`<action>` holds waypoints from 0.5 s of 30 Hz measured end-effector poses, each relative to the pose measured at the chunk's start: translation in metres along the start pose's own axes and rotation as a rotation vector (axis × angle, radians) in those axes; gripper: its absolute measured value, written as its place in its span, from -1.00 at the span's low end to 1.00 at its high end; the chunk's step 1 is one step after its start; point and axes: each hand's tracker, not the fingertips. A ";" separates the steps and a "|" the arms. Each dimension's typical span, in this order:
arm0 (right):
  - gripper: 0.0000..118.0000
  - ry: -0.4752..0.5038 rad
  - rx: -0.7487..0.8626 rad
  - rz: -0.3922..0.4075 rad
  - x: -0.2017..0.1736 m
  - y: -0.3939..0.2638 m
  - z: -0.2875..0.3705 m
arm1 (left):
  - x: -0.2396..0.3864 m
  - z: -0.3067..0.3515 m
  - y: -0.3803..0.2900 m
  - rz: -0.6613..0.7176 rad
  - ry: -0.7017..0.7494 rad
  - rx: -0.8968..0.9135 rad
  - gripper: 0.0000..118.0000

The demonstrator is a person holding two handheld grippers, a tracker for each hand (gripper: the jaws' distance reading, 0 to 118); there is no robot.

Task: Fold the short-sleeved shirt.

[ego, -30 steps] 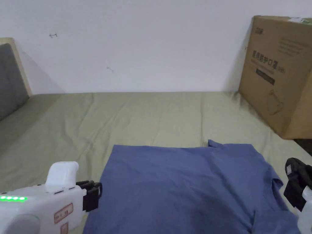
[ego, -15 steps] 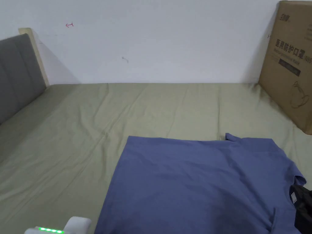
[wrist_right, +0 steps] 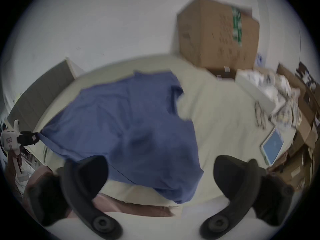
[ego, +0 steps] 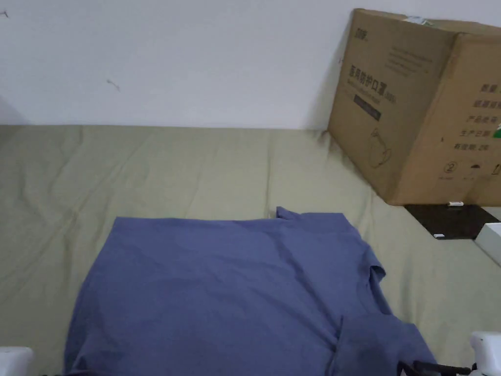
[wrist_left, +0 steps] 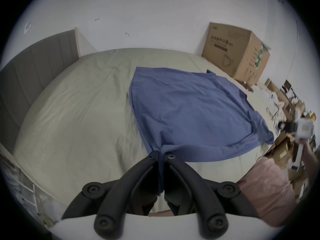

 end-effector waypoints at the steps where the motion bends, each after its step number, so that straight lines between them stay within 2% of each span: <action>1: 0.97 0.042 0.016 -0.021 0.008 -0.006 -0.007 | -0.001 0.000 0.000 0.015 -0.007 -0.007 -0.93; 2: 0.97 -0.029 -0.012 -0.013 0.012 -0.008 -0.016 | -0.001 0.000 0.000 0.018 -0.004 -0.009 -0.93; 4: 0.95 -0.069 -0.120 0.009 0.015 -0.006 -0.025 | -0.002 -0.004 0.000 0.018 0.000 -0.023 -0.93; 5: 0.81 -0.079 -0.182 0.028 0.015 -0.007 -0.032 | -0.003 -0.005 -0.001 0.025 0.005 -0.037 -0.93; 6: 0.81 -0.088 -0.210 0.061 0.014 -0.008 -0.036 | -0.003 -0.006 -0.001 0.029 0.015 -0.053 -0.93; 7: 0.73 -0.089 -0.233 0.100 0.012 -0.009 -0.038 | -0.004 -0.006 -0.001 0.033 0.019 -0.069 -0.93; 8: 0.49 -0.075 -0.255 0.153 0.009 -0.010 -0.037 | -0.006 -0.006 -0.002 0.037 0.022 -0.086 -0.93; 9: -0.12 -0.041 -0.268 0.188 0.005 -0.011 -0.037 | -0.008 -0.006 -0.002 0.033 0.026 -0.096 -0.93; 10: -0.61 0.027 -0.257 0.192 0.001 -0.011 -0.034 | -0.009 -0.006 -0.003 0.032 0.024 -0.108 -0.93; 11: -0.75 0.002 -0.241 0.214 -0.006 -0.011 -0.030 | -0.009 -0.005 -0.004 0.029 0.029 -0.113 -0.93; 12: -0.79 -0.041 -0.238 0.256 -0.010 -0.009 -0.029 | -0.009 -0.005 -0.005 0.023 0.037 -0.116 -0.93; 13: -0.81 -0.044 -0.231 0.271 -0.011 -0.008 -0.027 | -0.010 -0.004 -0.005 0.020 0.041 -0.121 -0.93; 15: -0.83 -0.020 -0.218 0.237 -0.008 -0.006 -0.022 | -0.013 -0.002 -0.007 0.017 0.048 -0.124 -0.93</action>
